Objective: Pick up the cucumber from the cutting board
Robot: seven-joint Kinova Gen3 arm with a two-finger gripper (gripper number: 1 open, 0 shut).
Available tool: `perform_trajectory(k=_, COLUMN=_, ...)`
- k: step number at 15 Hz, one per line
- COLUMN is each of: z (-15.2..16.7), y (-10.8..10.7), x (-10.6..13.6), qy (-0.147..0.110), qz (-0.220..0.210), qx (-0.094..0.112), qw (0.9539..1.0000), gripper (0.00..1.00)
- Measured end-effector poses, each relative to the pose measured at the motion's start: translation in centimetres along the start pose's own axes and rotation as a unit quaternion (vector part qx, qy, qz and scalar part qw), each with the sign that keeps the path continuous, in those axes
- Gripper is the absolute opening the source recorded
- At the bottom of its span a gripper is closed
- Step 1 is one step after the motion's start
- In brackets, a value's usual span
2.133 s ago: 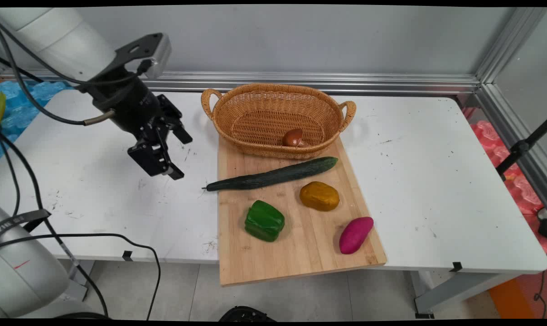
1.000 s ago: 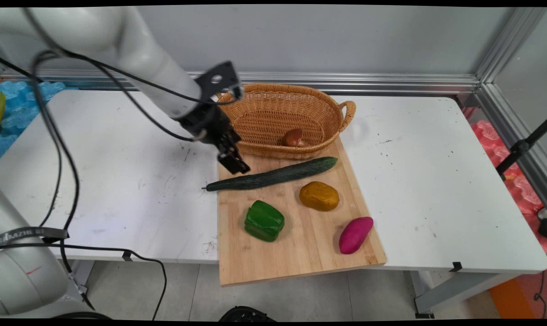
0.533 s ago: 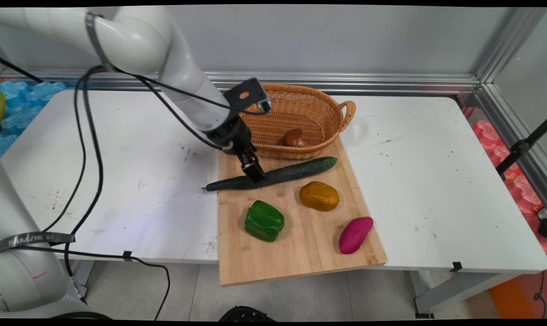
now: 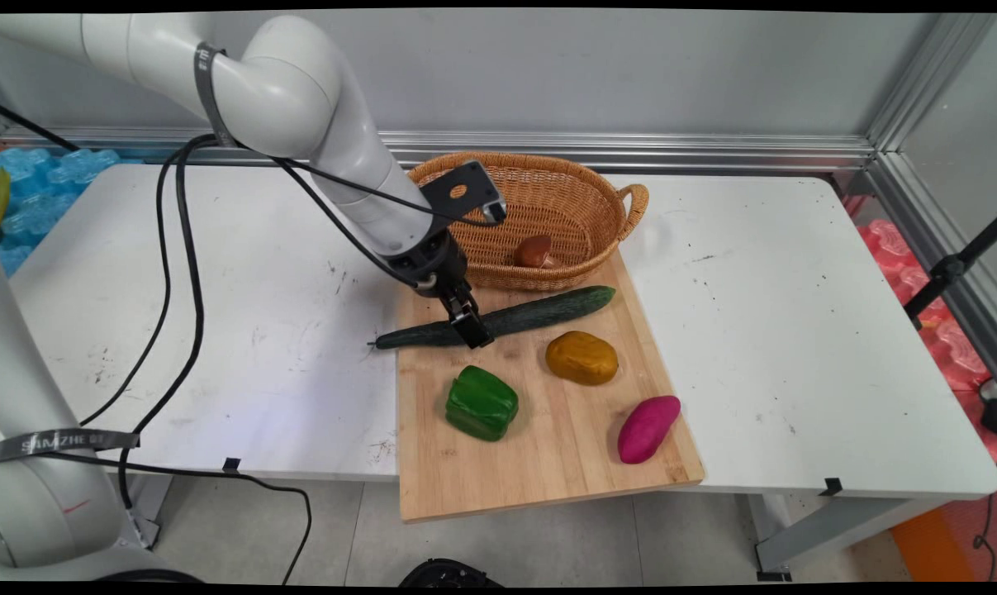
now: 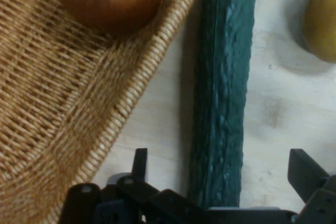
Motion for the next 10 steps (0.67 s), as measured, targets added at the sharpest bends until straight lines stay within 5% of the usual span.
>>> perform_trajectory(k=10, z=1.1, y=0.7, x=0.1, qy=-0.012, qz=0.006, qx=0.004, qw=0.9999, gripper=1.00)
